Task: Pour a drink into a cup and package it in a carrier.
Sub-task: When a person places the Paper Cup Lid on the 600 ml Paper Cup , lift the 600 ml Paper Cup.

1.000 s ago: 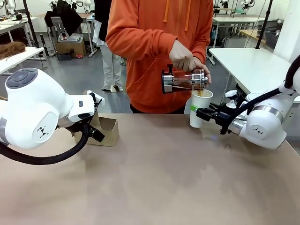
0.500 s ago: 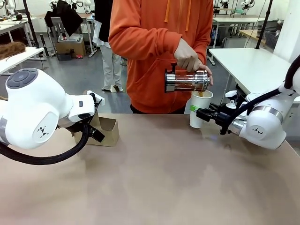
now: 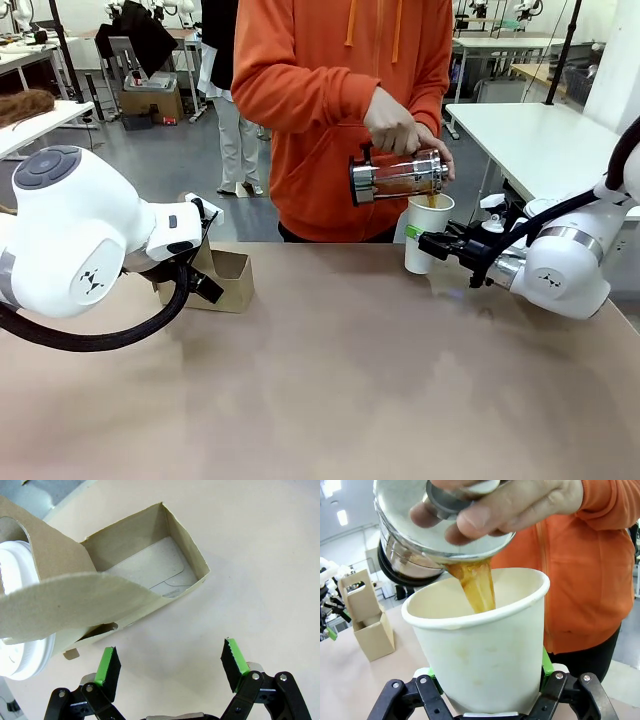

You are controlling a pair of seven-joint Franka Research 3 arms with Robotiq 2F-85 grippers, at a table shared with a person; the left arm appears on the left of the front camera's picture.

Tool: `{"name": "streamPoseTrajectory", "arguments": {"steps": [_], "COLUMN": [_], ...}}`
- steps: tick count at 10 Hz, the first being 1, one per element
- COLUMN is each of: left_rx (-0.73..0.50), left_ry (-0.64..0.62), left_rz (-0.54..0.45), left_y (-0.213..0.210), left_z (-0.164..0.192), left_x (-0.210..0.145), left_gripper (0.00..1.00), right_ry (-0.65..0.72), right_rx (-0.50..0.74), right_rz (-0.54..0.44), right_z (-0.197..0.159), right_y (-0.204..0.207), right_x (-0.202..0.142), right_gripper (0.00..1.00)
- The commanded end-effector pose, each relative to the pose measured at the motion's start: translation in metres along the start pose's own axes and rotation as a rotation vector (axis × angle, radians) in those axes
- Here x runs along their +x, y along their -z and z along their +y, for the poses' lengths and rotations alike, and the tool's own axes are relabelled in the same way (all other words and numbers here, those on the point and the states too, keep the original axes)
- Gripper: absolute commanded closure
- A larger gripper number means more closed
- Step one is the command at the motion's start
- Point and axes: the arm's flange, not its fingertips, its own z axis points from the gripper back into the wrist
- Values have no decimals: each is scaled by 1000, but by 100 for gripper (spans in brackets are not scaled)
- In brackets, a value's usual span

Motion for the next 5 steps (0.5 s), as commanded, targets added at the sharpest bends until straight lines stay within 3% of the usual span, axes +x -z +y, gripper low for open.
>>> {"name": "streamPoseTrajectory", "arguments": {"steps": [1,5], "left_rx": [-2,-2], "left_ry": [0,0], "left_rz": [-1,-1], "left_y": [0,0], "left_z": [0,0], "left_x": [0,0], "left_gripper": [0,0], "right_ry": [3,3], "right_rx": [-1,-1], "right_rz": [-1,-1], "right_z": [2,2], "right_y": [1,1], "right_x": [2,2], "right_gripper": [20,20]}}
